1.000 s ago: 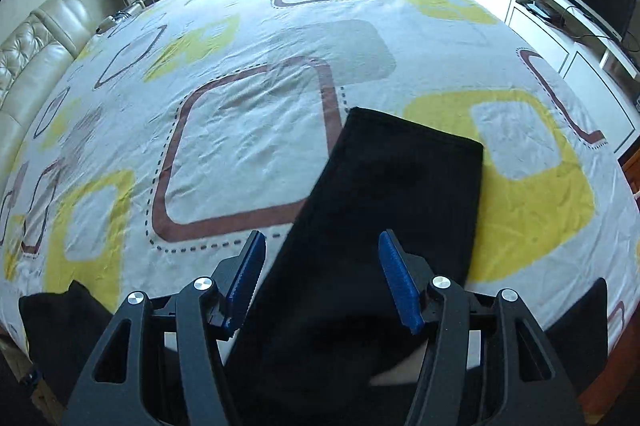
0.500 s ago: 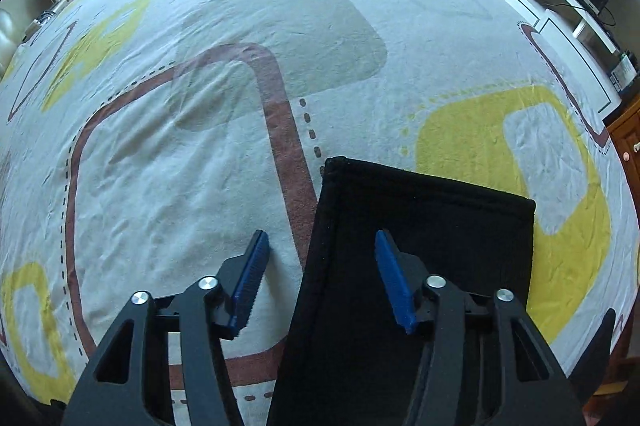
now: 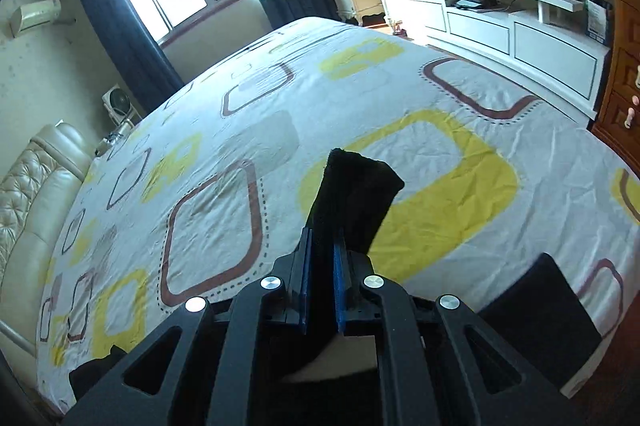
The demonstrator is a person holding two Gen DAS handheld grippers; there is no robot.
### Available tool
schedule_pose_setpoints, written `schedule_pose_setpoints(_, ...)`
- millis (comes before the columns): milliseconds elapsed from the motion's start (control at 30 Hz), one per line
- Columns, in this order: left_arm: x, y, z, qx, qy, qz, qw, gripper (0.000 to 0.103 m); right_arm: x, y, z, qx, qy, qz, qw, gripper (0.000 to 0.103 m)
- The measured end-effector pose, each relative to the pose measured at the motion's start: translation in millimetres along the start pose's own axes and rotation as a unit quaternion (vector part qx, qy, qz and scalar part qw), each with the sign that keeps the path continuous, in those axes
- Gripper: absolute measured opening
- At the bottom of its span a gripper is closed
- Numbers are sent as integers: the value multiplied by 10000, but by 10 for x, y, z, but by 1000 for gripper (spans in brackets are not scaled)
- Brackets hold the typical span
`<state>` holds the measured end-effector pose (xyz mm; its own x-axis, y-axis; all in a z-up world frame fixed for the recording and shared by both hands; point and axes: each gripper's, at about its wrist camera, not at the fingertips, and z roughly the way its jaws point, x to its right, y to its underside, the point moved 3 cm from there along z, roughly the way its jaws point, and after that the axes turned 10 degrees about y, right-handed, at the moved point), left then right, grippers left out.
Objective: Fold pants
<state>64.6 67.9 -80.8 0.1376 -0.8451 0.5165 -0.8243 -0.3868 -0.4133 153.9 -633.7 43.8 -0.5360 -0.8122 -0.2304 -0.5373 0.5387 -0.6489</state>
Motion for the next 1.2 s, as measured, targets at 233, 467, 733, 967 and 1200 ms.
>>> schedule_pose_setpoints(233,15,19,0,20,-113,94,9999,94,1606,826,-146,-548,49,1606,9855,9)
schedule_pose_setpoints(467,66,50,30,-43,-318,359,9988,94,1776,1179,151,-826,-644,2343,9665,29)
schedule_pose_setpoints(733,58,52,27,-60,-324,396,9987,94,1674,1129,284,-702,-864,2446,9632,6)
schedule_pose_setpoints(967,50,47,-2,-47,-194,352,9992,94,1936,1166,19,-431,-475,2378,9692,6)
schedule_pose_setpoints(1200,89,64,26,-92,-265,542,9981,97,2062,1393,231,-607,-643,2999,9498,8)
